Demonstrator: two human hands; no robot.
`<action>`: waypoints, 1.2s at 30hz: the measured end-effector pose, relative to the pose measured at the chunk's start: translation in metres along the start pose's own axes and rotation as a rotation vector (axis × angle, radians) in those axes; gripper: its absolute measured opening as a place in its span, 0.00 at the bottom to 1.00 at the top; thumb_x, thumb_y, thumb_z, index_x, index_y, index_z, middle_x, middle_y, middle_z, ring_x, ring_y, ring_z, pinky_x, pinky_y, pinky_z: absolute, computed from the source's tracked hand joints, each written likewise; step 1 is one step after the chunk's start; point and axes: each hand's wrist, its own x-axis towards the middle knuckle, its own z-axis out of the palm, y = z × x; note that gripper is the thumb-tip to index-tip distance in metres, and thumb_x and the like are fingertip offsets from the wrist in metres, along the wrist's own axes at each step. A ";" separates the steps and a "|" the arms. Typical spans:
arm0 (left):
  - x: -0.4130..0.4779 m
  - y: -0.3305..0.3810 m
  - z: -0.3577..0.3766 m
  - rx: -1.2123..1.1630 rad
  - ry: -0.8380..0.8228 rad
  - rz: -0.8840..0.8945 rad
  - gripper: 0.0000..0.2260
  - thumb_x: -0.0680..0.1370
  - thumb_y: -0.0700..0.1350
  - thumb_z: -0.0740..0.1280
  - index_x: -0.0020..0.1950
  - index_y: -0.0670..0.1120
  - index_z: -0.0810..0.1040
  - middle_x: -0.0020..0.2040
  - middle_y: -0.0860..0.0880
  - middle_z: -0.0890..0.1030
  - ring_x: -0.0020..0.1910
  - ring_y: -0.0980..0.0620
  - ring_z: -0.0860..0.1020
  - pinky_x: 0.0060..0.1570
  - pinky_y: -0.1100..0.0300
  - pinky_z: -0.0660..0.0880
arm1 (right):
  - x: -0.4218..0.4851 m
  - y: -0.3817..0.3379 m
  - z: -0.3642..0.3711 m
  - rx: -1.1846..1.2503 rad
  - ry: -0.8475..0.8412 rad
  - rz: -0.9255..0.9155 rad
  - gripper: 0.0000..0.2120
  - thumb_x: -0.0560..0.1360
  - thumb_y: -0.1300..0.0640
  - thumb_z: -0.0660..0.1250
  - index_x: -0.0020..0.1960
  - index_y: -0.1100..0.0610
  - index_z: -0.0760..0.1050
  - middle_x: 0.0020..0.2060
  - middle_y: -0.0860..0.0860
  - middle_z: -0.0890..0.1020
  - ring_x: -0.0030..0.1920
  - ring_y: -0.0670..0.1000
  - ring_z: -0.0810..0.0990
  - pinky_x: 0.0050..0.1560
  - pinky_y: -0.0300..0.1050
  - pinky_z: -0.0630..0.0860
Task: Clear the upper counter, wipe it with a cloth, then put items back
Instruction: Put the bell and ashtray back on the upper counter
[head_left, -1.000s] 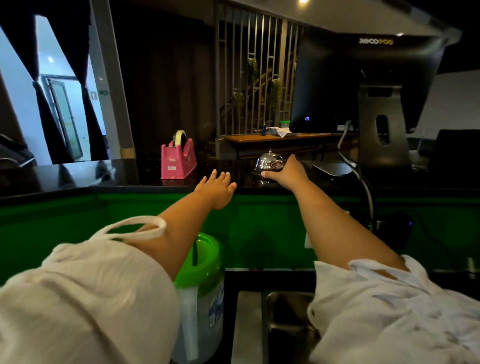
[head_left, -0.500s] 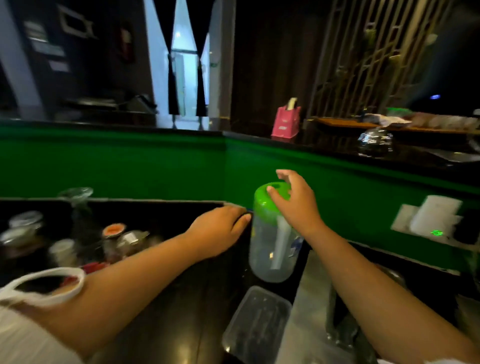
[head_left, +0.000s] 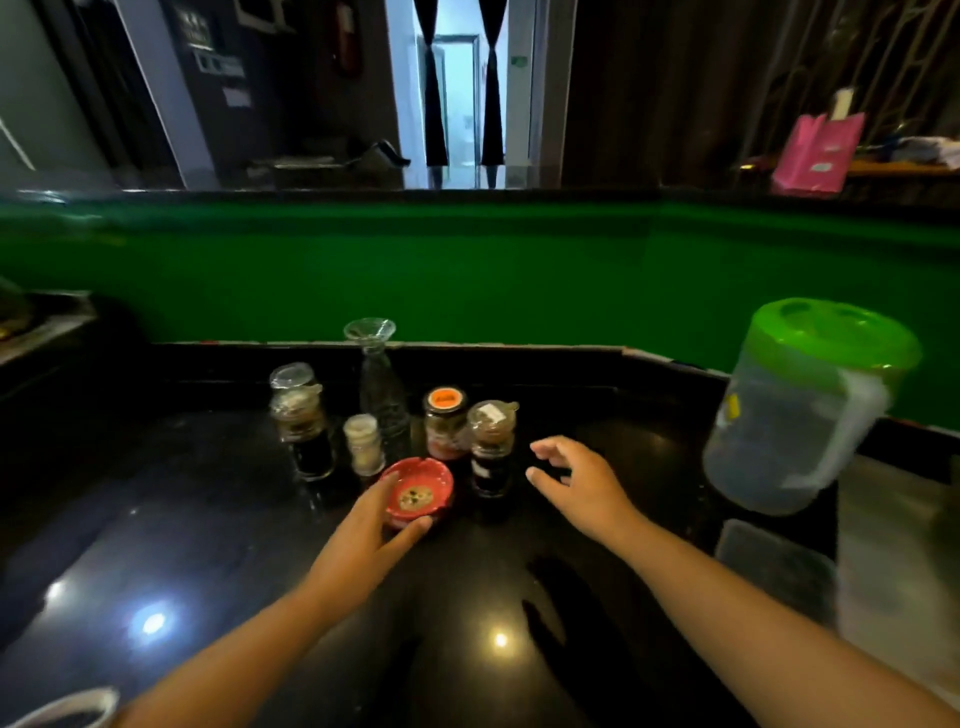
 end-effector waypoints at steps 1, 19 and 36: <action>0.006 -0.015 -0.003 -0.038 0.006 -0.018 0.35 0.73 0.54 0.69 0.75 0.51 0.57 0.73 0.52 0.65 0.69 0.58 0.65 0.66 0.64 0.62 | 0.001 0.005 0.019 0.004 0.031 0.037 0.17 0.77 0.55 0.66 0.65 0.55 0.72 0.61 0.50 0.75 0.64 0.48 0.72 0.59 0.36 0.67; 0.107 -0.100 0.028 -0.236 -0.143 -0.130 0.65 0.47 0.62 0.80 0.77 0.49 0.50 0.74 0.49 0.63 0.72 0.51 0.64 0.71 0.53 0.62 | 0.005 0.066 0.105 -0.284 0.209 0.245 0.23 0.79 0.49 0.60 0.73 0.53 0.63 0.74 0.50 0.63 0.77 0.48 0.51 0.72 0.43 0.54; 0.076 -0.097 0.021 -0.306 0.060 -0.024 0.47 0.53 0.50 0.83 0.67 0.51 0.64 0.60 0.59 0.72 0.59 0.61 0.72 0.61 0.64 0.67 | 0.006 0.074 0.106 -0.314 0.170 0.188 0.27 0.79 0.45 0.57 0.74 0.55 0.61 0.75 0.51 0.60 0.77 0.48 0.46 0.75 0.48 0.41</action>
